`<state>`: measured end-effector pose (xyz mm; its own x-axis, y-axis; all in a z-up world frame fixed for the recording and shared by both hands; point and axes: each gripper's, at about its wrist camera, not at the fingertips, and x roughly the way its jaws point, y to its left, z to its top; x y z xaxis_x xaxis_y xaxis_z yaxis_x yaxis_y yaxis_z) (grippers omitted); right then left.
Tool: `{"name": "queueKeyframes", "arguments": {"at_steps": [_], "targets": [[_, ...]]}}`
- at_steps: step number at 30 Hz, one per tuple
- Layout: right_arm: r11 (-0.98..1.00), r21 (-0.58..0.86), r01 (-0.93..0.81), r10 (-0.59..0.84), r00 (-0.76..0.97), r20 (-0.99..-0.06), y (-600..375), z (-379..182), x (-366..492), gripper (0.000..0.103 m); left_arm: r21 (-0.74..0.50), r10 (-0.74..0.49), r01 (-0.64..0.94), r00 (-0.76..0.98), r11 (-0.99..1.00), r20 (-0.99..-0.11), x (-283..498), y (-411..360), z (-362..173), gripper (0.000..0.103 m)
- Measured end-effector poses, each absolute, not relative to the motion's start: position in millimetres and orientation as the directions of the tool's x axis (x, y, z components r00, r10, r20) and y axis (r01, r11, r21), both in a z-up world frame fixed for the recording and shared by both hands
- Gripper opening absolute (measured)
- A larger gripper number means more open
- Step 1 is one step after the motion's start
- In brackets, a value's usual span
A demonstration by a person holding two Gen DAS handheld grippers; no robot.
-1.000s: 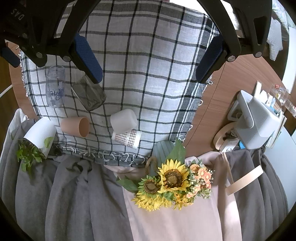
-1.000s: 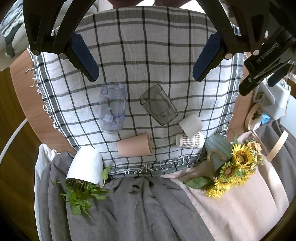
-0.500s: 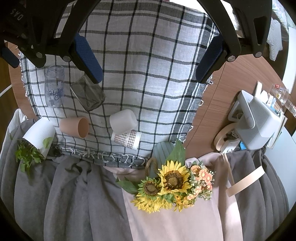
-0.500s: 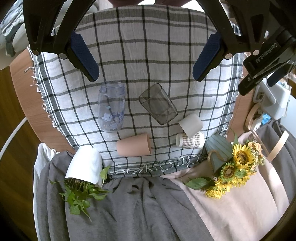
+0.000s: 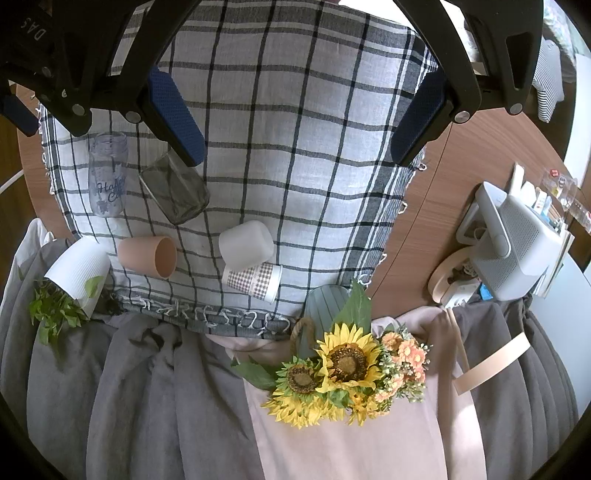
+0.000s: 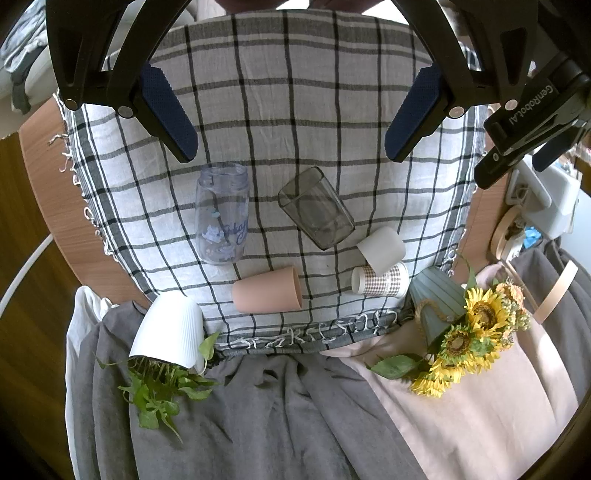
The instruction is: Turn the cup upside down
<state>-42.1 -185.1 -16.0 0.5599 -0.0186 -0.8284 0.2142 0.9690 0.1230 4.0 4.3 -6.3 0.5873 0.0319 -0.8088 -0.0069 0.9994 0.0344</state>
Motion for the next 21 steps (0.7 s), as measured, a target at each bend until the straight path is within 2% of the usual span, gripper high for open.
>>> {"name": "queueKeyframes", "arguments": {"at_steps": [14, 21], "targets": [[0.969, 0.126, 0.215, -0.014, 0.554, -0.833, -185, -20, -39, 0.102, 0.038, 0.029, 0.005, 0.564, 0.999, -0.825, 12, 5, -15, 0.103], [0.959, 0.149, 0.242, -0.001, 0.528, -0.849, -183, -31, -27, 0.102, 0.007, -0.031, 0.07, 0.528, 0.998, -0.849, 33, 7, -24, 0.103]]}}
